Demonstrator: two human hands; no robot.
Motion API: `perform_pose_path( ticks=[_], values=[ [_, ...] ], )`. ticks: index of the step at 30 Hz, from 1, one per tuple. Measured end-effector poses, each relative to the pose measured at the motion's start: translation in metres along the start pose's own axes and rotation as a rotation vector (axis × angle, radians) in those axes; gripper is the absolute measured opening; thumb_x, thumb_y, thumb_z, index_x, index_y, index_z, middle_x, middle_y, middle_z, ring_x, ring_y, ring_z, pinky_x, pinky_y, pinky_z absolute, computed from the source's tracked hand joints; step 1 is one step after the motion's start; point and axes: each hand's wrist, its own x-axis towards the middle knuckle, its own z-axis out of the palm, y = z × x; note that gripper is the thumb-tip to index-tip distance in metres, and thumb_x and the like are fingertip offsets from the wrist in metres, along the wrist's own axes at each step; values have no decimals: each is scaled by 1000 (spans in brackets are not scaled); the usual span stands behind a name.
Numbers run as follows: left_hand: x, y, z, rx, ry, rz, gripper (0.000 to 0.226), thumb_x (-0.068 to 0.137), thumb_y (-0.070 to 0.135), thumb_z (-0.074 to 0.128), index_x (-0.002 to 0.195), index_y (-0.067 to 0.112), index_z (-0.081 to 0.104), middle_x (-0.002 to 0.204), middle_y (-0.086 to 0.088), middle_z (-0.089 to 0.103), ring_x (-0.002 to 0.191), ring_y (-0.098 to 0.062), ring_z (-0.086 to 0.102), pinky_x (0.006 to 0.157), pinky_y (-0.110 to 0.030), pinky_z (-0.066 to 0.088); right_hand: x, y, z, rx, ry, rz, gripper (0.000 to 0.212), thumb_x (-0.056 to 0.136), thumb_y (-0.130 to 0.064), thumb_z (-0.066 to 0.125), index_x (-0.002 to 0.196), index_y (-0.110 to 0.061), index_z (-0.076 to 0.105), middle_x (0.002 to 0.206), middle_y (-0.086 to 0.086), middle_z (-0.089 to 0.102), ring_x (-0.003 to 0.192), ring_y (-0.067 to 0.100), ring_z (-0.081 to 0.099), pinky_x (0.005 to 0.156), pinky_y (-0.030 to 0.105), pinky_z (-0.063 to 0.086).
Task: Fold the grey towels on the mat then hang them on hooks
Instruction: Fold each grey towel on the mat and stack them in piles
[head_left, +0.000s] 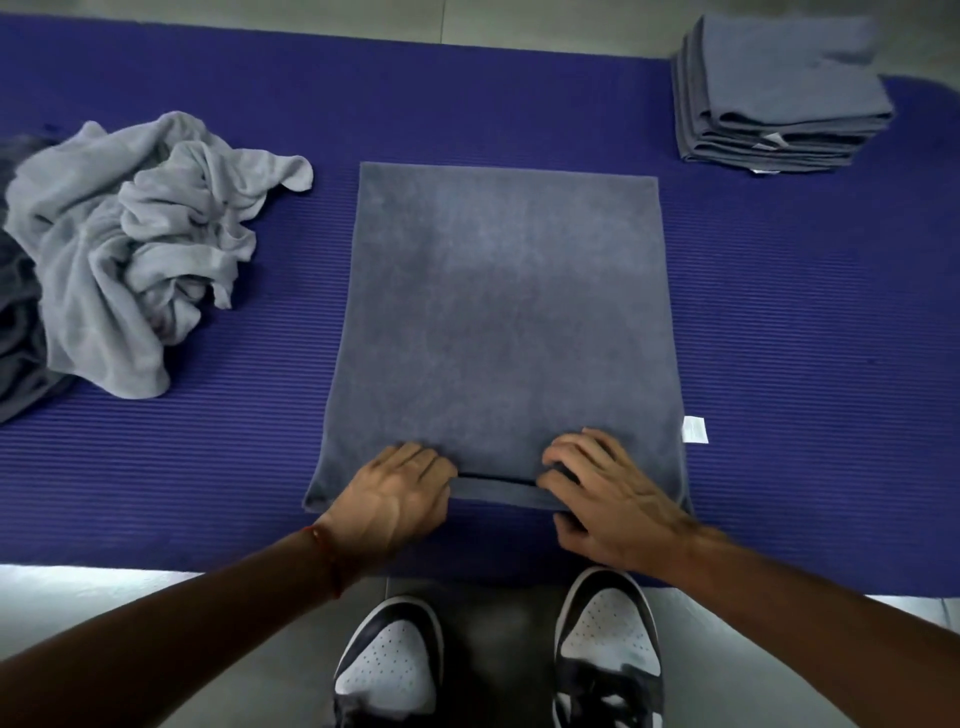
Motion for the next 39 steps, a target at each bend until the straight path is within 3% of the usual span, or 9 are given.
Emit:
perform_pose_path(
  ticks=[10, 15, 18, 22, 24, 27, 31, 34, 39],
  values=[
    [-41, -31, -26, 150, -228, 321, 50, 106, 12, 19, 122, 14, 66, 134, -9, 63, 119, -27, 63, 100, -43, 53, -32, 37, -34, 103, -98, 104, 44, 66, -10, 76, 93, -28, 46, 89, -15, 51, 84, 10, 51, 79, 16, 31],
    [-61, -68, -40, 0, -232, 96, 35, 94, 18, 42, 125, 16, 59, 123, -5, 64, 110, -23, 64, 99, -31, 42, -53, 65, -45, 198, -244, 241, 30, 83, -16, 66, 103, -36, 57, 97, -25, 49, 89, -4, 48, 80, 16, 35],
    [-60, -87, -54, -154, -152, -39, 30, 100, 28, 48, 115, 15, 70, 114, 5, 70, 105, -17, 64, 97, -27, 46, -52, 81, -60, 479, -78, 480, 26, 81, -11, 76, 85, -36, 68, 89, -17, 64, 85, 3, 62, 73, 27, 50],
    [-19, -89, -76, -553, 157, -769, 2, 93, 30, 70, 92, 29, 71, 81, 26, 72, 79, 6, 67, 74, -3, 46, -26, 93, -77, 935, 212, 791, 13, 94, -15, 70, 98, -27, 72, 85, -17, 76, 83, -3, 69, 70, 9, 51],
    [4, -97, -75, -669, 275, -945, 7, 94, 22, 70, 89, 25, 67, 75, 22, 72, 70, 7, 66, 69, -8, 50, -11, 95, -81, 1109, 328, 864, 13, 101, -24, 61, 110, -27, 70, 102, -14, 77, 101, 8, 71, 83, 20, 56],
    [26, -101, -72, -733, 296, -919, 9, 102, 29, 56, 93, 25, 57, 73, 15, 70, 67, -1, 63, 71, -35, 56, -1, 95, -79, 1038, 363, 871, 18, 106, -37, 48, 116, -36, 63, 117, -10, 71, 111, 10, 66, 100, 41, 53],
    [27, -90, -69, -747, 238, -817, 12, 106, 36, 42, 97, 31, 47, 72, 5, 53, 61, -4, 49, 62, -40, 49, -9, 90, -76, 910, 339, 896, 18, 106, -44, 42, 107, -44, 60, 112, -12, 68, 108, 13, 65, 98, 47, 52],
    [14, -94, -71, -696, 166, -795, 16, 105, 47, 39, 103, 33, 47, 71, 7, 52, 61, -8, 49, 63, -49, 51, -20, 84, -79, 854, 302, 899, 39, 91, -76, 39, 105, -44, 59, 99, -16, 68, 99, 14, 66, 90, 46, 54],
    [-16, -82, -79, -686, 64, -780, 19, 104, 44, 43, 104, 27, 52, 82, 3, 62, 66, -6, 57, 64, -29, 49, -50, 65, -73, 825, 217, 947, 36, 91, -74, 41, 104, -44, 57, 96, -23, 68, 99, 7, 65, 85, 30, 47]
  ],
)
